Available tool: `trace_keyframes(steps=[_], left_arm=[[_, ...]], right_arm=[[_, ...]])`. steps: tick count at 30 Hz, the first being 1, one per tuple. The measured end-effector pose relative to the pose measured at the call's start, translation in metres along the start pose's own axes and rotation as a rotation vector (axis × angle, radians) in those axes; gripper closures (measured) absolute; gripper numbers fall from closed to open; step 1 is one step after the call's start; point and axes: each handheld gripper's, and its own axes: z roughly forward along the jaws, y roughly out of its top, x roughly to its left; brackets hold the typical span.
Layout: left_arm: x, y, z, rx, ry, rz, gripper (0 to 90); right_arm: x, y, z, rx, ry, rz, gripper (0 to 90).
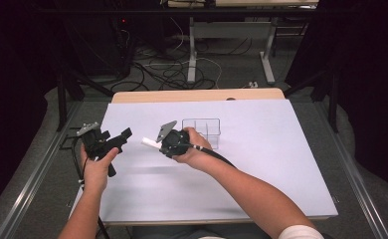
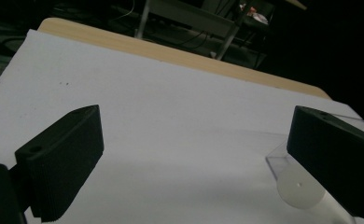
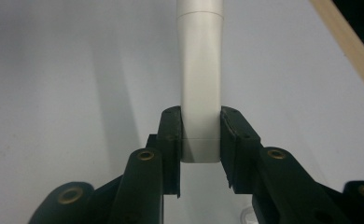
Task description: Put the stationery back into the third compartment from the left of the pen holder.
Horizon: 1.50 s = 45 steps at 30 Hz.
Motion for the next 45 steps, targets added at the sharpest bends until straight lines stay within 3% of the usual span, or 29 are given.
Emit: trace_keyframes(steps=[3, 7, 16, 22, 27, 33, 37, 41, 43, 45], left_arm=[[-0.007, 0.002, -0.002, 0.006, -0.03, 0.058, 3.6], [-0.018, 0.002, -0.002, 0.012, -0.059, 0.09, 3.8], [-0.039, 0.007, -0.007, -0.003, -0.168, 0.069, 10.7], [-0.055, 0.003, -0.006, 0.014, -0.208, 0.107, 19.7], [-0.068, 0.0, -0.004, 0.046, -0.268, 0.121, 23.1], [-0.079, -0.005, 0.0, 0.074, -0.335, 0.102, 27.6], [-0.08, -0.008, 0.002, 0.089, -0.34, 0.098, 30.5], [-0.081, -0.012, 0.004, 0.082, -0.355, 0.038, 41.0], [-0.08, -0.013, 0.005, 0.081, -0.349, 0.046, 41.8], [-0.079, -0.013, 0.006, 0.079, -0.355, 0.027, 44.0]], right_arm=[[-0.001, -0.001, -0.008, -0.047, -0.022, 0.024, 71.1], [-0.003, -0.004, -0.016, -0.101, -0.049, 0.051, 71.1], [-0.008, -0.014, -0.028, -0.194, -0.103, 0.132, 71.1], [-0.005, -0.02, -0.033, -0.25, -0.128, 0.16, 71.1], [-0.001, -0.024, -0.035, -0.261, -0.148, 0.171, 71.1], [0.003, -0.027, -0.038, -0.315, -0.154, 0.19, 71.1], [0.009, -0.027, -0.037, -0.331, -0.147, 0.186, 71.1], [0.017, -0.026, -0.037, -0.346, -0.137, 0.182, 71.1], [0.018, -0.026, -0.037, -0.355, -0.135, 0.184, 71.1], [0.022, -0.026, -0.036, -0.371, -0.127, 0.192, 71.1]])
